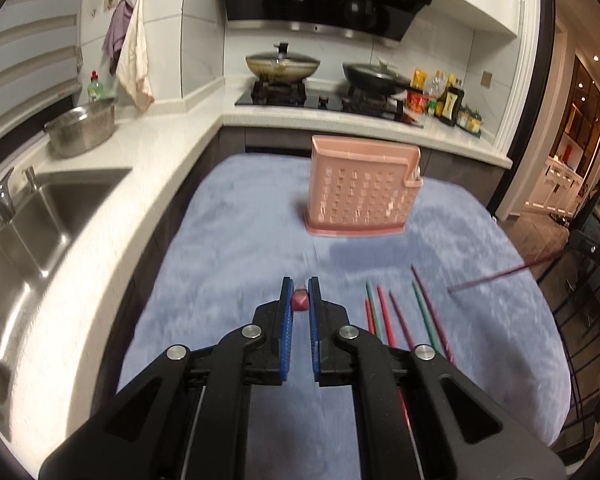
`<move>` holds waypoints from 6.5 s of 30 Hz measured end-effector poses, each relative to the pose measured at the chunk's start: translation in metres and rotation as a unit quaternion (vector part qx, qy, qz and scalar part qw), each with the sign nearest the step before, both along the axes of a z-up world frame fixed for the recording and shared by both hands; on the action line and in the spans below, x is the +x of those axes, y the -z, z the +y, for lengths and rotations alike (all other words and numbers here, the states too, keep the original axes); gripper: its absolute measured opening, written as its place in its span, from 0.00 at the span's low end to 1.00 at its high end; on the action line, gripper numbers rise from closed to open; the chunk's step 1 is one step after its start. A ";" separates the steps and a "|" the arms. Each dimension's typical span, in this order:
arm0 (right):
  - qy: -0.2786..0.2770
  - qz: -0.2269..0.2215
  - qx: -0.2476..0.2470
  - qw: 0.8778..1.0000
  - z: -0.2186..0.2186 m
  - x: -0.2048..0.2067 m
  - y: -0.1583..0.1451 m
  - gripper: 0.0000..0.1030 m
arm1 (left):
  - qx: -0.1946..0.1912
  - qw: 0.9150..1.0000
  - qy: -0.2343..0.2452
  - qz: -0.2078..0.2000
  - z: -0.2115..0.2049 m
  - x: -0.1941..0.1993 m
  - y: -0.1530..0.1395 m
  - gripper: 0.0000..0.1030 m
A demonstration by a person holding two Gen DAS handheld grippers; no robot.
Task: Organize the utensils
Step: 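Lower the left tool's chopstick into the pink holder while the right tool inserts its chopstick, then move both open tools back toward the remaining chopsticks, then grasp a red chopstick with the left tool while the right tool grasps a dark-red one, then lower both held chopsticks into the pink holder and open both tools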
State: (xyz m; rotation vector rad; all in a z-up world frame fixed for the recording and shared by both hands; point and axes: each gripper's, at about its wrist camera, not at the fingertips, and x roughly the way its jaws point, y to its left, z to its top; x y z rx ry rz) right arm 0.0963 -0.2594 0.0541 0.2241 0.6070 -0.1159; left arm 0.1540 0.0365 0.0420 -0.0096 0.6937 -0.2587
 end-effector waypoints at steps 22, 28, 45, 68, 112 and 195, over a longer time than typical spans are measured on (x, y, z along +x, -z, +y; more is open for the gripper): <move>-0.022 -0.105 0.023 0.994 -0.005 0.091 -0.094 0.07 | -0.053 0.991 0.015 -0.125 -0.023 0.095 -0.119 0.07; -0.045 -0.153 0.043 0.986 0.004 0.141 -0.123 0.07 | -0.074 0.984 0.023 -0.163 -0.044 0.137 -0.156 0.07; -0.057 -0.100 0.070 0.991 0.015 0.248 -0.073 0.07 | -0.055 0.992 0.016 -0.111 -0.072 0.214 -0.105 0.07; -0.031 -0.088 0.038 0.995 0.000 0.140 -0.064 0.45 | -0.040 0.996 -0.033 -0.071 -0.035 0.128 -0.073 0.77; -0.025 0.159 -0.009 0.987 0.058 -0.051 0.151 0.45 | 0.064 0.975 0.126 0.169 -0.054 -0.089 0.153 0.75; -0.014 -0.030 0.016 0.999 -0.003 0.044 -0.034 0.07 | -0.052 0.997 0.030 -0.057 -0.021 0.064 -0.069 0.07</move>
